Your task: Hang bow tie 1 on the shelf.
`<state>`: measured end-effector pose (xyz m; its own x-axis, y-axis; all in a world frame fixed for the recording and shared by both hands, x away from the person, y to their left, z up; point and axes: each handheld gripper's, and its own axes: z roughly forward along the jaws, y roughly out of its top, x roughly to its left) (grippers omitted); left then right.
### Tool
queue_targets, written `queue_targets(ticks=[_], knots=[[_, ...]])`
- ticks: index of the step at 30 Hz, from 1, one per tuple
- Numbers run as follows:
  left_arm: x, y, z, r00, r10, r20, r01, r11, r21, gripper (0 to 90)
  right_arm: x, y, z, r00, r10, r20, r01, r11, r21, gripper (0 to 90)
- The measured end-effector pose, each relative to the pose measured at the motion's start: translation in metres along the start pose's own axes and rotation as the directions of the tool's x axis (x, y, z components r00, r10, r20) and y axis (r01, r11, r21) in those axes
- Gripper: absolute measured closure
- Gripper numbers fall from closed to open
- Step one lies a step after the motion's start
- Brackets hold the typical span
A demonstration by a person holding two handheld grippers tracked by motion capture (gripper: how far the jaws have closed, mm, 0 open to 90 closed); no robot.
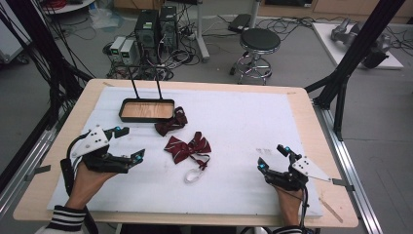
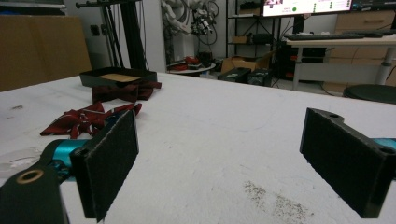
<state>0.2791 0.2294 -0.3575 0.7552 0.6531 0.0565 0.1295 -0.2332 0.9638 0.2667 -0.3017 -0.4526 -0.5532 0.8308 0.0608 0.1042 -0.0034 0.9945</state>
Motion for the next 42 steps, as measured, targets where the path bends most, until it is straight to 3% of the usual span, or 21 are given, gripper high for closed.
queue_targets(ticks=[7, 15, 27, 31, 42], knots=[[-0.013, 0.013, 0.021, 0.9984, 0.023, 0.052, -0.027, 0.9963, 0.081, 11.1, 0.0, 0.0, 0.0, 1.0, 0.003, -0.002, -0.003, 1.0, -0.002, 10.7], [-0.028, 0.024, 0.044, 0.9936, 0.037, 0.107, -0.055, 0.9838, 0.171, 11.3, -0.001, 0.0, 0.0, 1.0, 0.006, -0.003, -0.006, 1.0, -0.004, 10.7], [-0.049, 0.032, 0.079, 0.9819, 0.051, 0.182, -0.106, 0.9459, 0.307, 12.5, -0.001, 0.0, -0.001, 0.9999, 0.01, -0.005, -0.011, 1.0, -0.011, 10.7], [-0.053, 0.033, 0.086, 0.9799, 0.053, 0.192, -0.115, 0.9381, 0.327, 14.0, -0.001, 0.0, -0.001, 1.0, 0.009, -0.003, -0.009, 1.0, -0.013, 10.7], [-0.061, 0.028, 0.107, 0.9745, 0.036, 0.221, -0.131, 0.8934, 0.43, 17.9, -0.002, 0.0, -0.001, 0.9998, 0.017, -0.005, -0.017, 1.0, -0.009, 10.7]])
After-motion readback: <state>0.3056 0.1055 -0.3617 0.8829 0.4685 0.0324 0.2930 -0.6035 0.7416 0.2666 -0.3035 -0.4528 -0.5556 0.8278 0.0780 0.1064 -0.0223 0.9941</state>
